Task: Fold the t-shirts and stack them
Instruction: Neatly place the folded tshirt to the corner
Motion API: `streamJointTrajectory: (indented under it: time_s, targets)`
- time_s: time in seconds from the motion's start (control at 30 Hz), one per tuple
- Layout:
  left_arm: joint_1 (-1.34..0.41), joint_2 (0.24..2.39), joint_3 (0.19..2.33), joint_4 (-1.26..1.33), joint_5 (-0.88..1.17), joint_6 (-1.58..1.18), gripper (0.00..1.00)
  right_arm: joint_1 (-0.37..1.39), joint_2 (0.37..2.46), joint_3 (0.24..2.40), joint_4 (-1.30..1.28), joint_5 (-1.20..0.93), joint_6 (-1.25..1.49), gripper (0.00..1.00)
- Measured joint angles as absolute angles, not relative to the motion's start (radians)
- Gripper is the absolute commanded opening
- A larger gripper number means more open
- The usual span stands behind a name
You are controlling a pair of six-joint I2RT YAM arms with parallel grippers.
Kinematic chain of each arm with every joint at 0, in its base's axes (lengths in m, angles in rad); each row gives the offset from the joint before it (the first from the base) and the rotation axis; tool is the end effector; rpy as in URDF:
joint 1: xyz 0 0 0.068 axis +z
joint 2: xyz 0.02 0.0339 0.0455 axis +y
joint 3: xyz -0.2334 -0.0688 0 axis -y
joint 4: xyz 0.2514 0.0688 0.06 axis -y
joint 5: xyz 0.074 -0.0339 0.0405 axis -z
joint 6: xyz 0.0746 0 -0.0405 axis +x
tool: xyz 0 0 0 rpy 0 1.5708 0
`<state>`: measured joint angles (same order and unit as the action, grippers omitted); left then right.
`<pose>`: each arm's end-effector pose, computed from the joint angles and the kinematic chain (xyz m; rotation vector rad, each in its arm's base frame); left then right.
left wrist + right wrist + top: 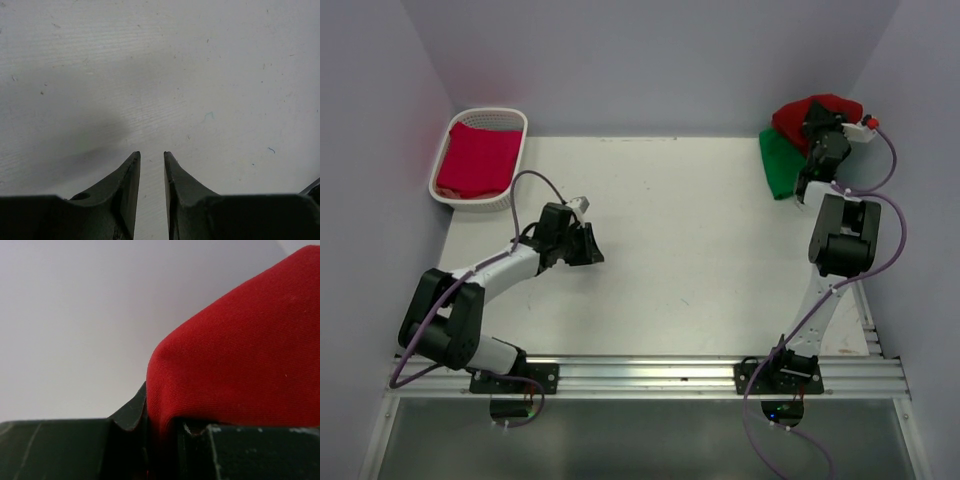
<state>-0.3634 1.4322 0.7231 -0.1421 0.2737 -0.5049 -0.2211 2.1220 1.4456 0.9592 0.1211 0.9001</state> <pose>0.2861 -0.1304 0.1168 -0.0477 2.5110 -0.7102 0.5034 -0.1224 0.2431 0.7816 1.0471 0.5033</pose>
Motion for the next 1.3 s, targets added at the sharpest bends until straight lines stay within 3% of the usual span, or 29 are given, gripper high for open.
streamJointTrajectory:
  time_s: [0.47, 0.83, 1.03, 1.3]
  targets:
    - [-0.363, 1.453, 0.727, -0.136, 0.285, -0.505, 0.27, -0.239, 2.334, 1.286, 1.043, 0.113, 1.081, 0.0]
    - [-0.363, 1.445, 0.728, -0.138, 0.284, -0.505, 0.26, -0.265, 2.363, 1.591, 1.145, 0.026, 1.22, 0.0]
    - [-0.363, 1.445, 0.728, -0.146, 0.282, -0.505, 0.26, -0.279, 2.473, 1.61, 1.226, 0.008, 1.295, 0.0]
    - [-0.363, 1.447, 0.734, -0.147, 0.28, -0.505, 0.25, -0.281, 2.572, 1.598, 1.06, 0.007, 1.291, 0.0]
